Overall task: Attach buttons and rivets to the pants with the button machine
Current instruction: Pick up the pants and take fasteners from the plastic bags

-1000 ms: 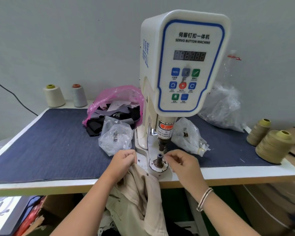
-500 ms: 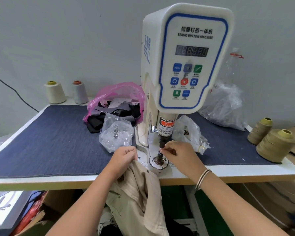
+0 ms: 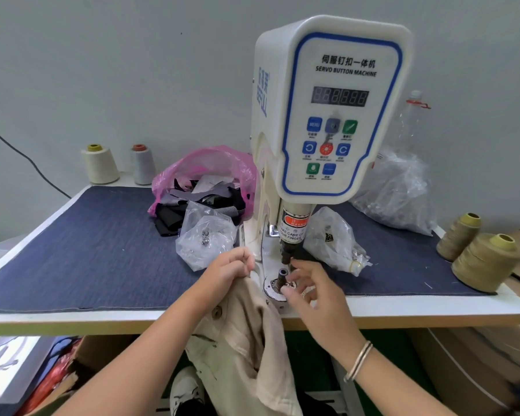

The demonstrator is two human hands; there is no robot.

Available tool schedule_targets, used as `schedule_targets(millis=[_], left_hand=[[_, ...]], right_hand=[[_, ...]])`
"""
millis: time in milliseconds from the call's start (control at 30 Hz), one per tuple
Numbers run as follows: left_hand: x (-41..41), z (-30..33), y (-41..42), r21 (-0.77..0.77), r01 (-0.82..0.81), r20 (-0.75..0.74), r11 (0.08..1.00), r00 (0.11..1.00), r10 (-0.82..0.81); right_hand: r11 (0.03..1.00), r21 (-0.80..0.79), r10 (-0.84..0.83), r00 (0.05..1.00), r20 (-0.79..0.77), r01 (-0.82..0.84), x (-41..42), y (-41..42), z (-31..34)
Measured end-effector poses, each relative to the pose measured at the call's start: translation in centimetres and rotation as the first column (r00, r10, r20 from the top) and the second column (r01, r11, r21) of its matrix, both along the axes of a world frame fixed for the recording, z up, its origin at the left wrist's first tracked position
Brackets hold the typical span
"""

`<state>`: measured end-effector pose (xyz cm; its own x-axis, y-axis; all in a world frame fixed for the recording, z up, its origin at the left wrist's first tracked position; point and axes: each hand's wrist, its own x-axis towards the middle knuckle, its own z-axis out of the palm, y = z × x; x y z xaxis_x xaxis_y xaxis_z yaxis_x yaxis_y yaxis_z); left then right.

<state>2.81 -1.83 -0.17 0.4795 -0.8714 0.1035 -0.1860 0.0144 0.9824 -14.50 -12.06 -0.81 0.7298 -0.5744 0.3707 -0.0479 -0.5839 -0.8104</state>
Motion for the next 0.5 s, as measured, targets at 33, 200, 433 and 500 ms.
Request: schedule_targets(millis=[33, 200, 433, 500], left_hand=[[-0.4, 0.8, -0.3, -0.036, 0.043, -0.009, 0.998, 0.999, -0.043], [-2.6, 3.6, -1.5, -0.076, 0.188, -0.034, 0.979, 0.981, -0.191], [-1.1, -1.3, 4.9, 0.165, 0.031, 0.197, 0.986, 0.978, -0.064], [-1.6, -2.6, 5.9, 0.304, 0.096, 0.252, 0.948, 0.952, -0.176]], right_hand=[[0.999, 0.041, 0.036, 0.998, -0.048, -0.034, -0.2, 0.6, -0.2], [0.942, 0.332, 0.075, 0.996, -0.037, -0.059, -0.2, 1.5, 0.2], [0.485, 0.871, -0.036, 0.994, 0.1, -0.07, -1.4, -0.6, 1.6], [0.419, 0.903, -0.009, 0.994, 0.107, -0.093, -1.2, -0.5, 1.5]])
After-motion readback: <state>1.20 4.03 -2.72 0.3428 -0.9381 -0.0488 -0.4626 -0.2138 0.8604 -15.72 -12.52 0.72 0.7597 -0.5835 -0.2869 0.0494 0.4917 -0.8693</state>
